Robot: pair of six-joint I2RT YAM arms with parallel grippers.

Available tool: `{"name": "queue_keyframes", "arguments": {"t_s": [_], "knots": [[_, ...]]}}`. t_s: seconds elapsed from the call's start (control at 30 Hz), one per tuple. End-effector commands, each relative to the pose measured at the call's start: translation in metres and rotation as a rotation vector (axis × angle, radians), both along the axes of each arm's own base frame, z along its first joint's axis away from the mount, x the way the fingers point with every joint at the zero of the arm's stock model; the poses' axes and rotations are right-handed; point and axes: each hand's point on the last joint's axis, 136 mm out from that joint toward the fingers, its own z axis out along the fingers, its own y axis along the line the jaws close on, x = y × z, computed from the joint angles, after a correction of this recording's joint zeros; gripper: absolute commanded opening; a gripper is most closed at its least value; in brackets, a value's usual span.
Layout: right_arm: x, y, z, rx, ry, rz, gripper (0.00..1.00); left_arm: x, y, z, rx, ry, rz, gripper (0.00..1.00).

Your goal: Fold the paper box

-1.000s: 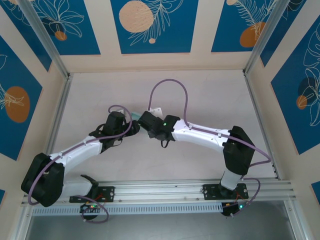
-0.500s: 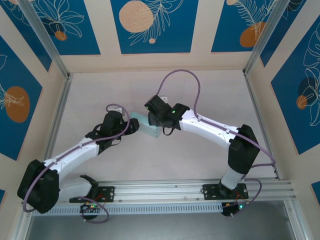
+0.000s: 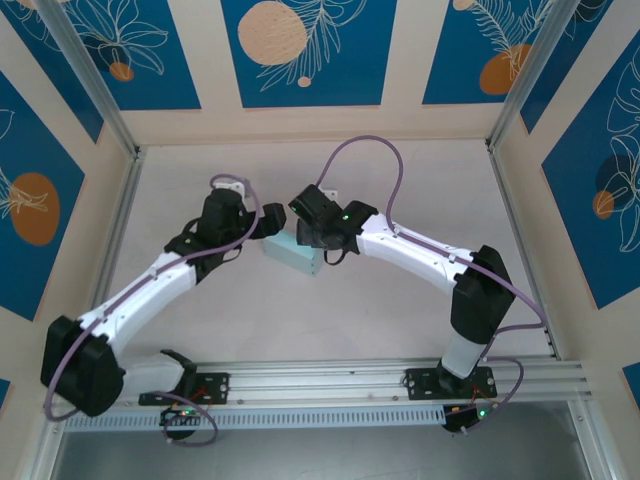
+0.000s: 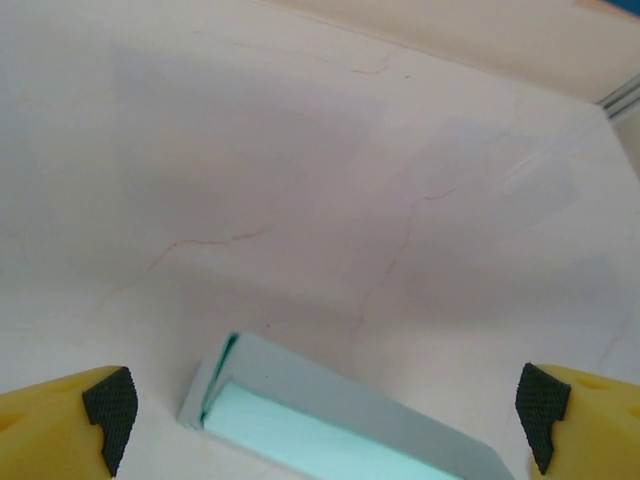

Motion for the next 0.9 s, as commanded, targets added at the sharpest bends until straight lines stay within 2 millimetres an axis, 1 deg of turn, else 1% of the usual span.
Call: {"name": "queue_keyframes", "arguments": {"t_s": [0.0, 0.17, 0.33, 0.47, 0.67, 0.73, 0.87], "knots": [[0.001, -0.008, -0.007, -0.021, 0.01, -0.044, 0.55, 0.01, 0.006, -0.019, 0.097, 0.048, -0.014, 0.99], [-0.003, -0.006, -0.019, -0.038, 0.019, -0.037, 0.55, 0.016, 0.009, -0.041, 0.135, 0.092, -0.011, 0.99], [-0.006, -0.004, -0.029, -0.065, 0.024, -0.026, 0.55, 0.014, 0.01, -0.061, 0.144, 0.136, -0.012, 0.97], [-0.009, -0.002, -0.04, -0.081, 0.024, -0.025, 0.55, 0.01, 0.011, -0.079, 0.138, 0.168, -0.009, 0.9], [-0.012, -0.002, -0.062, -0.104, 0.021, -0.04, 0.55, 0.0, 0.012, -0.105, 0.114, 0.215, 0.003, 0.8], [-0.013, -0.002, -0.069, -0.117, 0.017, -0.041, 0.55, -0.003, 0.014, -0.112, 0.107, 0.224, 0.011, 0.75], [-0.017, -0.002, -0.081, -0.13, 0.023, -0.042, 0.55, -0.01, 0.018, -0.125, 0.108, 0.25, 0.022, 0.74]]}}
